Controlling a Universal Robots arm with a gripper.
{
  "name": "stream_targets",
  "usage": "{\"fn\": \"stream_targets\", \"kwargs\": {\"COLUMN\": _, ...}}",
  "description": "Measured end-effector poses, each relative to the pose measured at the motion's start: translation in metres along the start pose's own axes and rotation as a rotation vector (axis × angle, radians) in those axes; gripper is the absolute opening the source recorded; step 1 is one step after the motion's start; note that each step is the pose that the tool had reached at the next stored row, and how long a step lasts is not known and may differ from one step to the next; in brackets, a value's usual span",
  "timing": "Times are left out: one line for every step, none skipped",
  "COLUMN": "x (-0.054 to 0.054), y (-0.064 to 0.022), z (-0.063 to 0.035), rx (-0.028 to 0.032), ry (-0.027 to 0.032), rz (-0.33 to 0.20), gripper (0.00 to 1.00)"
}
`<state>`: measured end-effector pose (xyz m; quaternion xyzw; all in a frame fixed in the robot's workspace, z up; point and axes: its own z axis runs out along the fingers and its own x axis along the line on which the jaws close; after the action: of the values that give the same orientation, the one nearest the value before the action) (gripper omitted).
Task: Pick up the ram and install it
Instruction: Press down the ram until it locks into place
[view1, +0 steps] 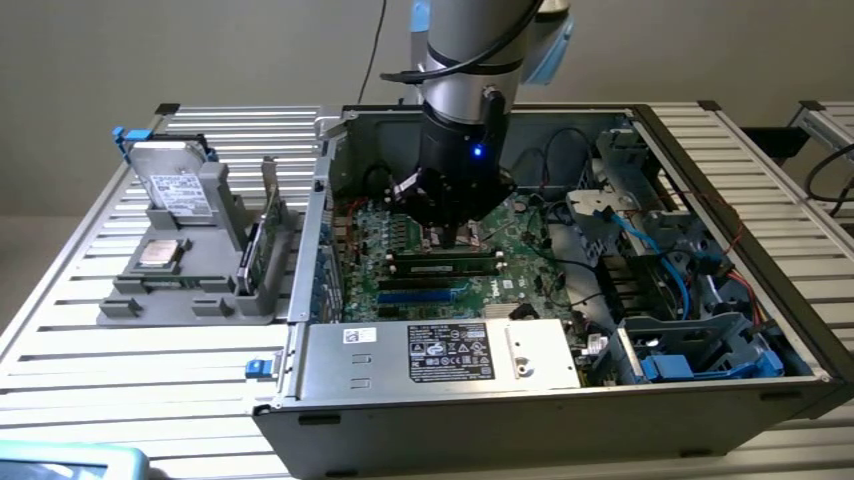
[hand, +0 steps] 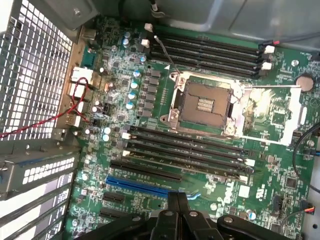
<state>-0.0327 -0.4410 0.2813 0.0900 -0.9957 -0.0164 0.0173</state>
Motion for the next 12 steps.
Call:
{"fn": "stream_targets", "kwargs": {"x": 0.0, "y": 0.0, "z": -0.0005, "rx": 0.0074, "ry": 0.0013, "rz": 0.006, "gripper": 0.11}}
{"fn": "stream_targets", "kwargs": {"x": 0.0, "y": 0.0, "z": -0.0012, "rx": 0.0125, "ry": 0.0022, "rz": 0.013, "gripper": 0.11}}
{"fn": "stream_targets", "kwargs": {"x": 0.0, "y": 0.0, "z": -0.0023, "rx": 0.0157, "ry": 0.003, "rz": 0.02, "gripper": 0.11}}
{"fn": "stream_targets", "kwargs": {"x": 0.0, "y": 0.0, "z": -0.0036, "rx": 0.017, "ry": 0.0038, "rz": 0.029, "gripper": 0.11}}
{"fn": "stream_targets", "kwargs": {"x": 0.0, "y": 0.0001, "z": -0.005, "rx": 0.0172, "ry": 0.0043, "rz": 0.037, "gripper": 0.11}}
{"fn": "stream_targets", "kwargs": {"x": 0.0, "y": 0.0002, "z": -0.0066, "rx": 0.0175, "ry": 0.0051, "rz": 0.047, "gripper": 0.11}}
{"fn": "stream_targets", "kwargs": {"x": 0.0, "y": 0.0003, "z": -0.0081, "rx": 0.0178, "ry": 0.0058, "rz": 0.055, "gripper": 0.11}}
{"fn": "stream_targets", "kwargs": {"x": 0.0, "y": 0.0003, "z": -0.0096, "rx": 0.0179, "ry": 0.0065, "rz": 0.064, "gripper": 0.11}}
{"fn": "stream_targets", "kwargs": {"x": 0.0, "y": 0.0004, "z": -0.0112, "rx": 0.0181, "ry": 0.0071, "rz": 0.073, "gripper": 0.11}}
{"fn": "stream_targets", "kwargs": {"x": 0.0, "y": 0.0004, "z": -0.0128, "rx": 0.0182, "ry": 0.0078, "rz": 0.081, "gripper": 0.11}}
{"fn": "stream_targets", "kwargs": {"x": 0.001, "y": 0.0005, "z": -0.0145, "rx": 0.0183, "ry": 0.0084, "rz": 0.09, "gripper": 0.11}}
{"fn": "stream_targets", "kwargs": {"x": 0.001, "y": 0.0005, "z": -0.0161, "rx": 0.0182, "ry": 0.0089, "rz": 0.099, "gripper": 0.11}}
